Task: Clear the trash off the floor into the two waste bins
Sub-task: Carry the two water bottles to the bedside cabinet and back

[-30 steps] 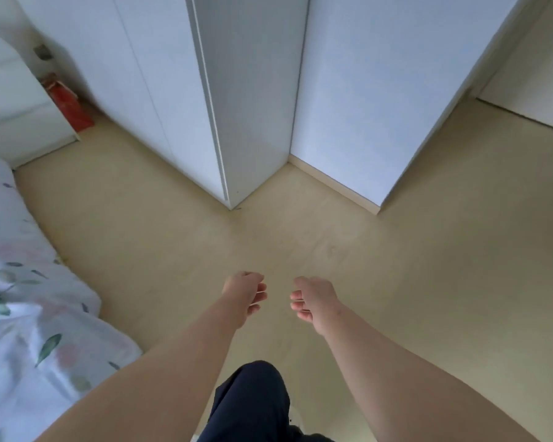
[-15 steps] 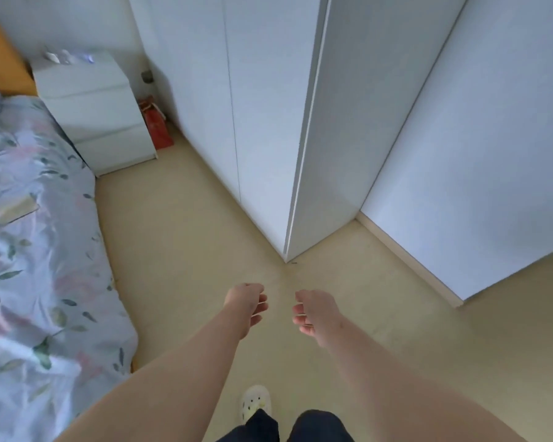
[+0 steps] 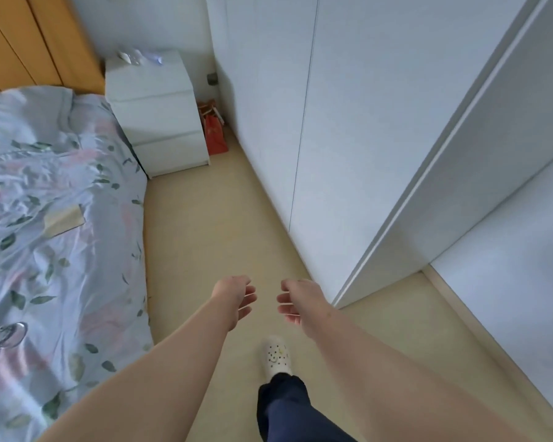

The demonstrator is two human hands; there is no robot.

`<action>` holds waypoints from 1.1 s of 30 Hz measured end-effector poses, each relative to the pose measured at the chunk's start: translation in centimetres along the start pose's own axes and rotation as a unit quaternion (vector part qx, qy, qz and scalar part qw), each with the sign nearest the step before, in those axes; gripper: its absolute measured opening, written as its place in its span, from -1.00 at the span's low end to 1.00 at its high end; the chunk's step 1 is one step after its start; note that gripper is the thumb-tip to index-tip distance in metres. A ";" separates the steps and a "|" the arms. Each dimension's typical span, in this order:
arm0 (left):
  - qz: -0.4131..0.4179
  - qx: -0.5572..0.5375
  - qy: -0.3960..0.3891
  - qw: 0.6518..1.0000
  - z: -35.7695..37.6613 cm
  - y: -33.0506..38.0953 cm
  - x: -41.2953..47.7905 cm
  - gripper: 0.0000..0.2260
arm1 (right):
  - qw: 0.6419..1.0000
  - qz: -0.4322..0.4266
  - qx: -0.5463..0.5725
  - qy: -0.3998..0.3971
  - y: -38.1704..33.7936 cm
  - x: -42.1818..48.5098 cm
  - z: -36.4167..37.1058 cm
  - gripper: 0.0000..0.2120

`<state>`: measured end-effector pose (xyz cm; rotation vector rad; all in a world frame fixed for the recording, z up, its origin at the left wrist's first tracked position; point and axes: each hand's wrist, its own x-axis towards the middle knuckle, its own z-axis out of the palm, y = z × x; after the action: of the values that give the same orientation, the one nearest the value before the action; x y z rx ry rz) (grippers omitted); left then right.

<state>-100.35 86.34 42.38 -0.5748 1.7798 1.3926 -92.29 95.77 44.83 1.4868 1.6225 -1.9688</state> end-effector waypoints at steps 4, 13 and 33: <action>-0.003 -0.016 -0.006 1.000 1.7 6.8 3.9 -0.87 | 0.999 0.010 -0.029 -0.022 -7.1 5.2 1.2 -0.92; 0.001 -0.086 0.048 0.995 -0.5 18.9 11.7 -0.88 | 0.994 -0.001 -0.094 -0.062 -19.1 13.4 6.9 -0.94; 0.000 -0.165 0.092 0.982 -15.1 52.9 38.0 -0.86 | 0.990 0.008 -0.110 -0.085 -49.9 36.1 32.2 -0.84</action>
<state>-166.98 92.00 44.53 -0.9032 1.6980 1.6957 -161.29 103.79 45.39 1.2147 1.6840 -1.7859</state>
